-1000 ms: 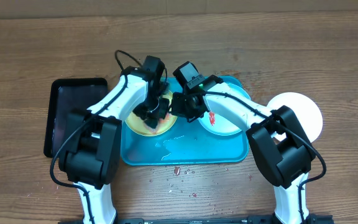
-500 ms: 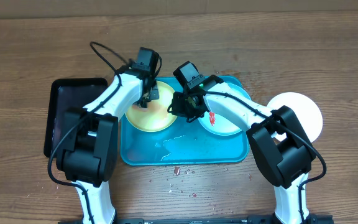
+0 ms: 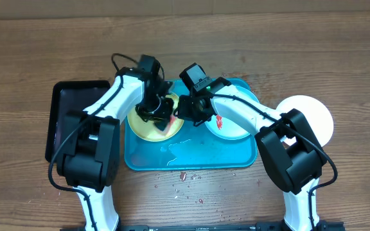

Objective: Clean dirty plates on tray and stack at the side
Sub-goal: 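Scrub the yellow plate with the sponge in the left gripper, then raise the sponge away with the left gripper and tilt the yellow plate up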

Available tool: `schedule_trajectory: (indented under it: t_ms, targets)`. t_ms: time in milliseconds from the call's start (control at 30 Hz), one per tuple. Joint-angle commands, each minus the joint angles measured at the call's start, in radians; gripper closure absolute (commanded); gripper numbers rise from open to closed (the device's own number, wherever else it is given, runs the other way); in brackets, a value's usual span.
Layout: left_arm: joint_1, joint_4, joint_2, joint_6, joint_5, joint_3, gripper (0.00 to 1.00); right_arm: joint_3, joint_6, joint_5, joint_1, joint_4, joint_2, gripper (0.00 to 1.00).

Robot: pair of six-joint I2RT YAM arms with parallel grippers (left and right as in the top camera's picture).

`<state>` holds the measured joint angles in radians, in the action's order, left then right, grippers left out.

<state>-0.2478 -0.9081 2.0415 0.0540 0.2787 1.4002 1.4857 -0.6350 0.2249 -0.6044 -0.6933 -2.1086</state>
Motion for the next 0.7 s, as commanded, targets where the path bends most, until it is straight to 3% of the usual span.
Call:
schedule_trajectory:
  t_ms: [0, 67, 233, 267, 433, 600, 667]
  targets:
    - [0.045, -0.07, 0.017, 0.415, -0.528, 0.0, 0.96, 0.006, 0.008, -0.014, -0.002, -0.004, -0.018, 0.96]
    - [0.05, -0.072, 0.017, 0.516, -0.612, 0.0, 0.96, 0.006, 0.008, -0.014, -0.002, -0.003, -0.018, 0.96]
    - [0.045, 0.067, 0.017, 0.521, -0.589, 0.0, 0.96, 0.006, 0.007, -0.014, -0.002, -0.004, -0.018, 0.96]
    - [0.042, 0.111, 0.017, 0.48, -0.533, 0.0, 0.96, 0.006, 0.007, -0.013, -0.002, -0.005, -0.018, 0.96]
    - [0.038, 0.253, 0.017, 0.018, 0.018, 0.031, 0.96, 0.006, 0.008, -0.013, -0.012, -0.016, -0.018, 0.96]
    - [0.065, 0.069, 0.017, 0.006, 0.073, 0.219, 0.96, 0.006, -0.002, -0.014, -0.029, -0.019, -0.03, 0.96]
    - [0.08, -0.04, 0.017, 0.014, 0.055, 0.336, 0.96, 0.006, -0.033, -0.013, -0.03, -0.011, -0.042, 0.81]
